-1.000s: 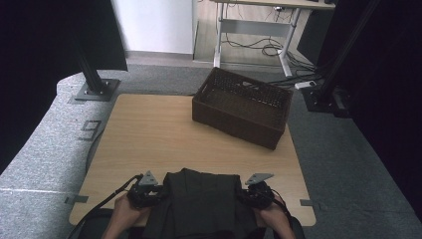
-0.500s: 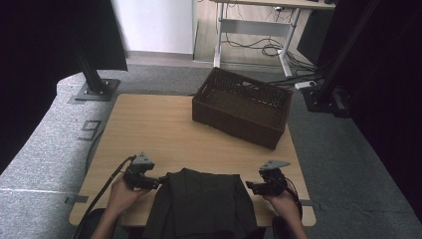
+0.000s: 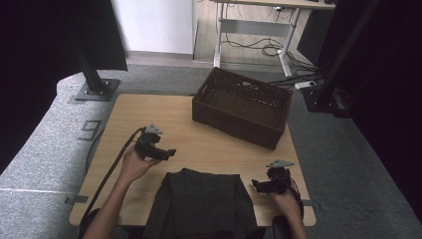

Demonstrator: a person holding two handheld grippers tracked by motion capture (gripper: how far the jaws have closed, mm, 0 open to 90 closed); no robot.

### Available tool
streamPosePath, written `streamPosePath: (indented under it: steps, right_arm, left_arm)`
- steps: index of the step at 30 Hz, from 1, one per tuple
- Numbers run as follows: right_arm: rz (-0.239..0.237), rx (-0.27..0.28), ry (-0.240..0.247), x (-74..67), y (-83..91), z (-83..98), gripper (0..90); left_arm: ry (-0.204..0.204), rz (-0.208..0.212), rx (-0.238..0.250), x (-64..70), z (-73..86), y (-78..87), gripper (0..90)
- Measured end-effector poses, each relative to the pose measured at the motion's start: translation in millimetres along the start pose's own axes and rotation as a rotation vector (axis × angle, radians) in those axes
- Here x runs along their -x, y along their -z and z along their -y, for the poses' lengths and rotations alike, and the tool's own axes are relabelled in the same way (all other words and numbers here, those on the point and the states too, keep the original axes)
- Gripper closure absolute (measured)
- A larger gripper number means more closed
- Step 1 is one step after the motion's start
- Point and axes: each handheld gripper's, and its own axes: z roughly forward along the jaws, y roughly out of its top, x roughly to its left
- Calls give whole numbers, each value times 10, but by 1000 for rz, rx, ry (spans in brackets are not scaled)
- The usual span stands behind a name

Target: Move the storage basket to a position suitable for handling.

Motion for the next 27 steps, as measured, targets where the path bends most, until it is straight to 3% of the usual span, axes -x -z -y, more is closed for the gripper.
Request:
streamPosePath:
  steps: [2, 7, 16, 21, 27]
  right_arm:
    - [15, -15, 9, 12, -58, 38, 0]
    - [33, 62, -25, 2, -98, 86, 0]
    - [33, 64, -27, 1, -99, 86, 0]
    - [33, 64, -27, 1, -99, 86, 0]
    - [33, 65, -27, 1, -99, 86, 0]
  left_arm:
    - [1, 7, -1, -28, -87, -26, 128]
    - [1, 0, -5, -94, -308, -114, 146]
    - [-14, -28, -2, -217, -684, -211, 228]
    - [-24, 14, -16, -257, -860, -338, 244]
    - [-17, 8, -18, -341, -1026, -511, 276]
